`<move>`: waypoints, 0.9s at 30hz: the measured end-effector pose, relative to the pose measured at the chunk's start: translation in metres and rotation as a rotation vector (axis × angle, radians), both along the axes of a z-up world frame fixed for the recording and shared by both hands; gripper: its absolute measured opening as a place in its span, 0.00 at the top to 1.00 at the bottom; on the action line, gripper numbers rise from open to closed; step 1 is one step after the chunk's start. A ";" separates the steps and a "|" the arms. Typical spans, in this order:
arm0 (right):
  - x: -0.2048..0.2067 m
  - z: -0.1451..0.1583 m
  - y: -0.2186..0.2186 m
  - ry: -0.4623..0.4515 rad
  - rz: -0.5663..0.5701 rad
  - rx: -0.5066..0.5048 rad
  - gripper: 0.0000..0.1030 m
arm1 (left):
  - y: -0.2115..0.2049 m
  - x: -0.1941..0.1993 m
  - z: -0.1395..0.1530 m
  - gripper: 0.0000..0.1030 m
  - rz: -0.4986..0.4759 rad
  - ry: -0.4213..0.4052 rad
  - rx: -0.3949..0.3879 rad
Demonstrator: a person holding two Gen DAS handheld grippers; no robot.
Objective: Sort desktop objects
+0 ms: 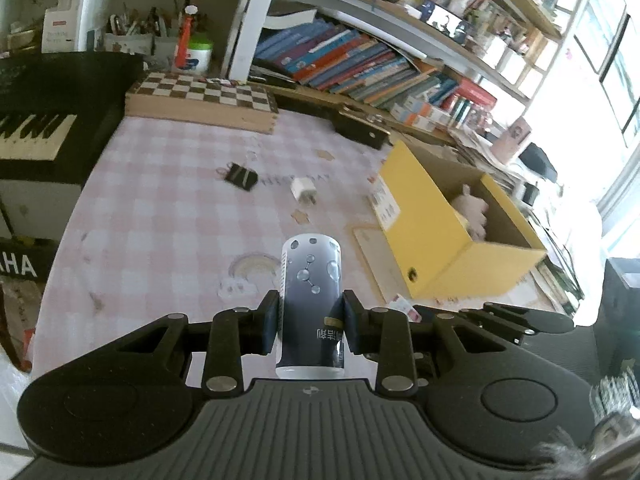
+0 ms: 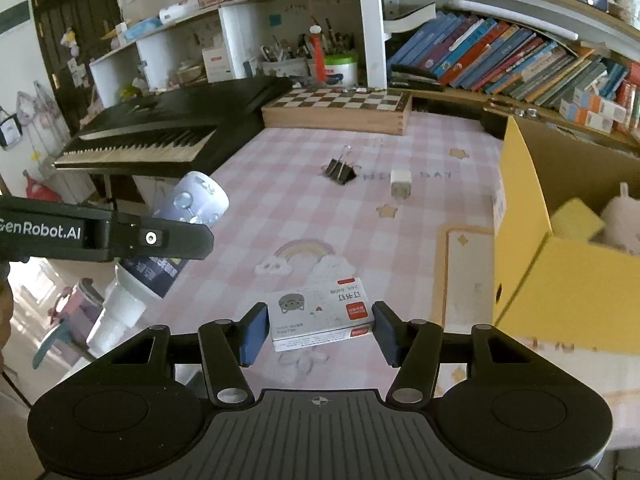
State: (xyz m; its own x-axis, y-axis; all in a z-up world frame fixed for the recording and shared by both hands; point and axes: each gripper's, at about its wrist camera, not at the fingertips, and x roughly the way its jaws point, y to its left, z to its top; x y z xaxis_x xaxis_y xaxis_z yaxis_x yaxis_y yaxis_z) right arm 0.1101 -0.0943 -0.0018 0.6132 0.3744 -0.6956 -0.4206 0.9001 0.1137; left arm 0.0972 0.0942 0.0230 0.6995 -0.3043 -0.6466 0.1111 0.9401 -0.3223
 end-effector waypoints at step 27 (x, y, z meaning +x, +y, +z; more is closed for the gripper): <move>-0.131 -0.007 -0.051 0.030 -0.313 0.014 0.45 | -0.057 -0.091 -0.021 0.71 -0.262 0.066 -0.020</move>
